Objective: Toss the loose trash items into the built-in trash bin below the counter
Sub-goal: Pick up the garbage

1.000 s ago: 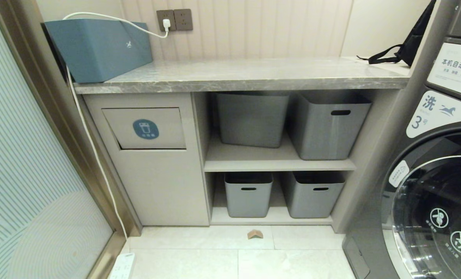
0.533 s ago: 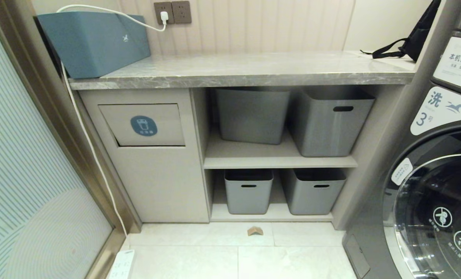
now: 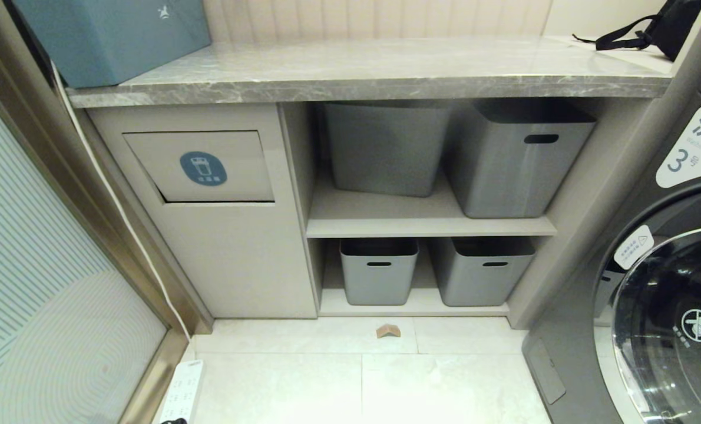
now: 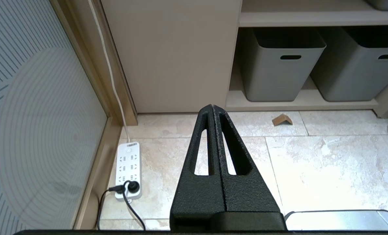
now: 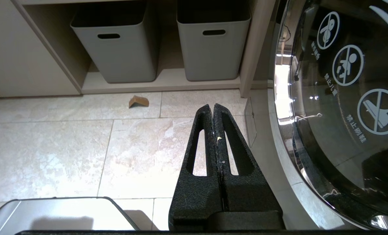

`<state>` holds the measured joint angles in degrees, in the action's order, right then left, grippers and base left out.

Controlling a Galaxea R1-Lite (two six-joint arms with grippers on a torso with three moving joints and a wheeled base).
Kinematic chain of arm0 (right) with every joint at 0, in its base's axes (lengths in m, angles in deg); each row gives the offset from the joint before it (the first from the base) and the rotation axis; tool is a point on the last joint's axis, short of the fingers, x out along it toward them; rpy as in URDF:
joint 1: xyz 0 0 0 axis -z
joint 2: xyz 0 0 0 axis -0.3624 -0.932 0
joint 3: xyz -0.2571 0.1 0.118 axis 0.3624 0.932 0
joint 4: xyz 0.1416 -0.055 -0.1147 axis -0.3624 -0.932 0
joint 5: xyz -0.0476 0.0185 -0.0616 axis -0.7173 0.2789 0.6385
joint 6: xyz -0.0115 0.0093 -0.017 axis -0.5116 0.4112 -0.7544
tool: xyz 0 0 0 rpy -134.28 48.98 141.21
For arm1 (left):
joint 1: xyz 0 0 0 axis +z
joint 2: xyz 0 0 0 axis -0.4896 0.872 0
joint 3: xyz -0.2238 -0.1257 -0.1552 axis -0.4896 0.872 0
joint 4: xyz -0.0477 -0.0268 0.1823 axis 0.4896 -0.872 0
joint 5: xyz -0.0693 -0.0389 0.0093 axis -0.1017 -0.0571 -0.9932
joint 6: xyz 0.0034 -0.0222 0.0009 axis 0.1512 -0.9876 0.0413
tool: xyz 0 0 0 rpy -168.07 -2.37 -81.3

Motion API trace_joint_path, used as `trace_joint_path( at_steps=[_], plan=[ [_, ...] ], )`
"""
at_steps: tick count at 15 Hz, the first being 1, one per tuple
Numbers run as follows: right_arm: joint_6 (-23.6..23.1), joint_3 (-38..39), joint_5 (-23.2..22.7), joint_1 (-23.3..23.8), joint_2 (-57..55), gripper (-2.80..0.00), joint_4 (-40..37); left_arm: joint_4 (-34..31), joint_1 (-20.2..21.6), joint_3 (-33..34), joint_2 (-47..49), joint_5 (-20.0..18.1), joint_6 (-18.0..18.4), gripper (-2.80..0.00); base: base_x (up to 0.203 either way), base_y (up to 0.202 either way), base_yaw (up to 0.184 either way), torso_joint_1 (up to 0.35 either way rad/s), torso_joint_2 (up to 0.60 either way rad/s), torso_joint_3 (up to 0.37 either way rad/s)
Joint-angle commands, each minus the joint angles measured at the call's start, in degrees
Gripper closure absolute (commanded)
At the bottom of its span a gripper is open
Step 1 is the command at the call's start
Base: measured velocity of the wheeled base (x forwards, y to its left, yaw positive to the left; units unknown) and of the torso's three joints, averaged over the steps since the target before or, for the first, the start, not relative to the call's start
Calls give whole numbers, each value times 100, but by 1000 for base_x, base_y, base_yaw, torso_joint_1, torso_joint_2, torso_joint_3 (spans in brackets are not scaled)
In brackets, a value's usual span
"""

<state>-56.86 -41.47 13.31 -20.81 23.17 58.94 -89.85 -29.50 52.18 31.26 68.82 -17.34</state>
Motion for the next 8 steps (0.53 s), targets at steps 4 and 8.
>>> trace_joint_path(
  at_steps=[4,8],
  plan=[
    [1,0,3,0,-5,0,-5,7,1,18,8,0,-7,0,0,0,0,2,3,-193],
    [1,0,3,0,-9,0,-5,7,1,18,8,0,11,0,0,0,0,2,4,-196]
  ],
)
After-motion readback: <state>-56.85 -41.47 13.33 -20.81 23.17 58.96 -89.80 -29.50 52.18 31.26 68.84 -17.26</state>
